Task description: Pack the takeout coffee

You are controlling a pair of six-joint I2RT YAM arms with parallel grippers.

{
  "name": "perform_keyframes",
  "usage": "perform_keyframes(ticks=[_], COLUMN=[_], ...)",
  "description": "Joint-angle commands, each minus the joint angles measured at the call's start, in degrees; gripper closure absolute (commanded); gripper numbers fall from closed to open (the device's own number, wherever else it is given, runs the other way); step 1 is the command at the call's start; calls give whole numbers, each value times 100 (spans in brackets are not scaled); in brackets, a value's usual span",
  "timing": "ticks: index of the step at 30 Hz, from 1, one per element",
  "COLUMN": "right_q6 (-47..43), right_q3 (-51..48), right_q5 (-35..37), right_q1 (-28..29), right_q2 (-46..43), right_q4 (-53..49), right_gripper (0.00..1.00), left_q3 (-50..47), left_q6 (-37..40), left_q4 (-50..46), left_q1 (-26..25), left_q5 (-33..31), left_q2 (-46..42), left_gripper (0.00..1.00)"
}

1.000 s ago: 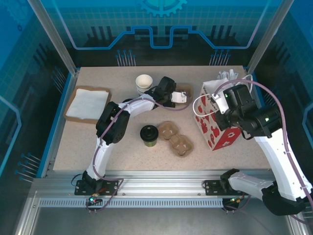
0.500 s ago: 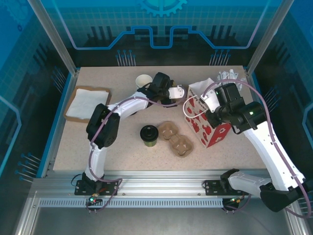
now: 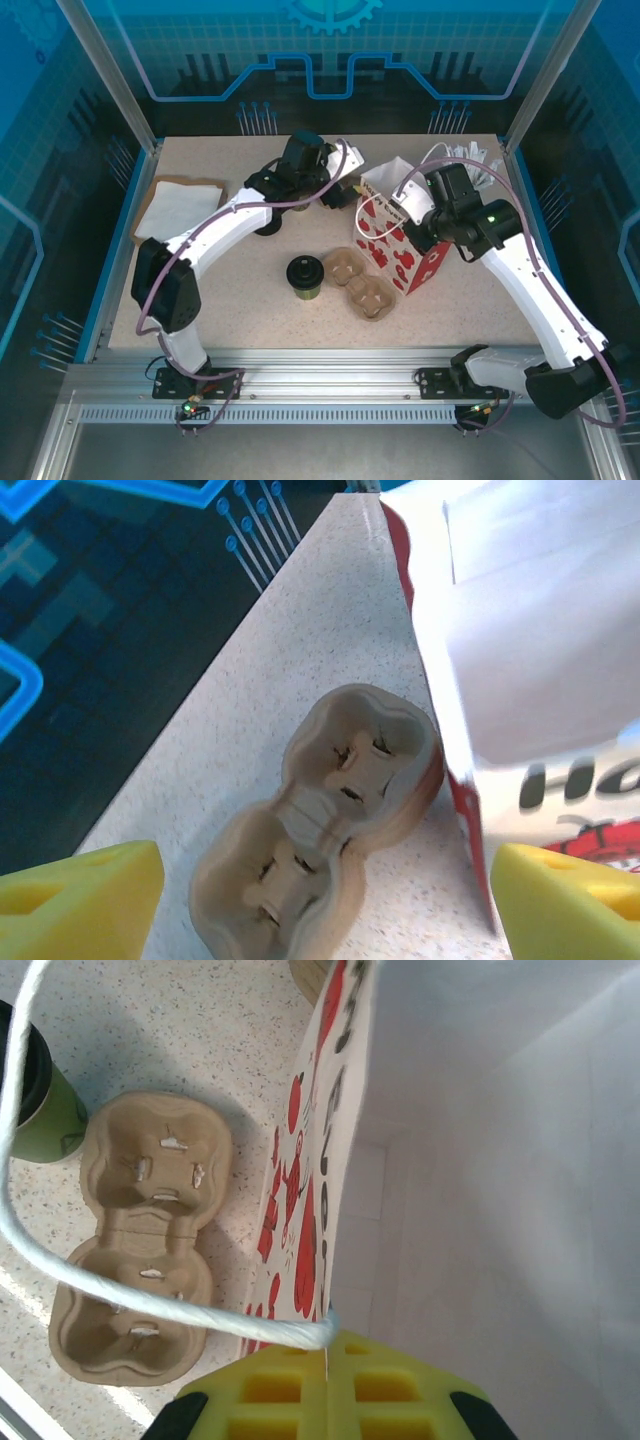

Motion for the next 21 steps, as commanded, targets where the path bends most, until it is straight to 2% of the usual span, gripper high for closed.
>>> perform_keyframes(ticks=[1,6,13,16,18,21], right_q6=[-289,-384,-354,-230,-83,246], right_q3=[74,20,-228,-144,-67,90], right_q5=[212,277,267,175,188,54], right_q1=[-21,-24,-28,-19,5,72], right_q2=[20,35,69,96,63,-84], right_q4=[200,309,465,383,311,180], right_gripper=[100,99,90,79,64,50], left_q3=[-233,-517,-1281,-1604,-1867,-2297], left_q6=[-1035,-1810,-2476,-2851,-3086,-3454], left_q4=[-389,-545,-282,-222,-172,-17], left_q1=[72,179,185,179,185,198], left_q5=[-320,-556,-606,-597,-587,-499], left_q2=[-418,-814,-1563,-1915,-2178,-2623], left_gripper=[13,13,14,14,14,12])
